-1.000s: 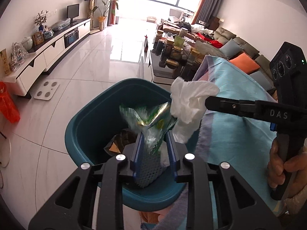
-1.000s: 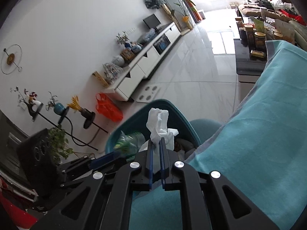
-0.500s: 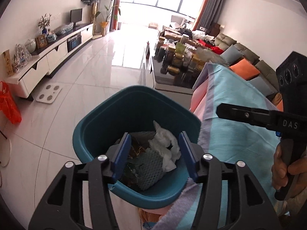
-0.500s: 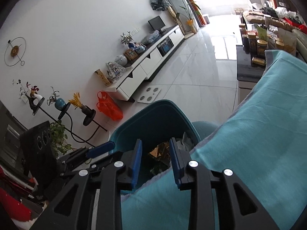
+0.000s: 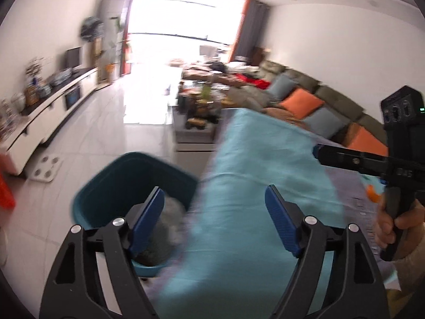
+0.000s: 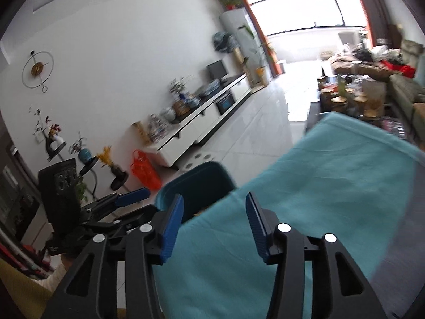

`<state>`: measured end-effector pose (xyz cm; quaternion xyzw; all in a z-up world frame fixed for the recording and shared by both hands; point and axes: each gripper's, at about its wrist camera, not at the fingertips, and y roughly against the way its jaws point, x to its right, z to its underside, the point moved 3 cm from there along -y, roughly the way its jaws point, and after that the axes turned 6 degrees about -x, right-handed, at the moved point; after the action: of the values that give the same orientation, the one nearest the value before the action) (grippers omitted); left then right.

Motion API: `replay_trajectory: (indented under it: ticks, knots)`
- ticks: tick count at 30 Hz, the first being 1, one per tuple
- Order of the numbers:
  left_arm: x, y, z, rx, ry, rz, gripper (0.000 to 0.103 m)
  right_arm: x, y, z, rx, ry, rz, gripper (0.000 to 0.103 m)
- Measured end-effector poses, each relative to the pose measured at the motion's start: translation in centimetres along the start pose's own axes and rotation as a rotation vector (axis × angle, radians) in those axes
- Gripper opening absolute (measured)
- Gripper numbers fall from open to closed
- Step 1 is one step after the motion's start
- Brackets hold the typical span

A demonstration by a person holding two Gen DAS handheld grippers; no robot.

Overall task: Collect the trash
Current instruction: 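Move both open tools back over the table toward the orange peel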

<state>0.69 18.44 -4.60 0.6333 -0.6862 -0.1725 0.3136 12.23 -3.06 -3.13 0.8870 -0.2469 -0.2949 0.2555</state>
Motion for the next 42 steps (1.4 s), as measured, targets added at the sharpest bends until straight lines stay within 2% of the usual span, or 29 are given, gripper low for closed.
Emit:
replay_trajectory:
  ticks: [4,6,12,18,22,24,30,32,35,38,42]
  knots:
    - [6.1,-1.1,-0.2,-0.023,-0.107,0.109,0.078,3.5,5.0,2.0,0.049,-0.053,0.105,0.048]
    - [9.5,-2.5,-0.3,-0.059,-0.152,0.185,0.078,5.3,7.1,3.0,0.070,-0.091,0.153,0.048]
    - [19.3,-6.6,0.1,-0.143,-0.311,0.325,0.077,12.3,13.5,6.3,0.122,-0.233,0.344,0.049]
    - [27.4,-10.2,0.3,-0.225,-0.405,0.439,0.074,18.7,18.2,8.6,0.157,-0.356,0.476,0.049]
    - [32.6,-12.7,0.6,-0.282,-0.456,0.476,0.069,22.2,20.0,9.3,0.172,-0.411,0.544,0.050]
    - [34.1,-13.6,0.9,-0.307,-0.469,0.487,0.067,24.2,20.6,9.3,0.172,-0.426,0.573,0.052]
    - [37.7,-16.3,2.2,-0.390,-0.474,0.487,0.057,28.7,20.1,9.2,0.116,-0.440,0.579,0.055]
    - [37.9,-17.1,2.3,-0.410,-0.477,0.476,0.050,29.8,19.7,9.2,0.102,-0.448,0.566,0.056]
    - [37.8,-18.4,2.7,-0.456,-0.454,0.479,0.039,31.0,19.0,9.2,0.069,-0.447,0.560,0.056]
    - [37.9,-19.2,2.9,-0.484,-0.443,0.496,0.033,31.2,18.6,9.4,0.040,-0.432,0.547,0.055]
    - [38.2,-19.6,3.0,-0.485,-0.438,0.503,0.027,30.8,18.0,9.4,0.006,-0.385,0.538,0.050]
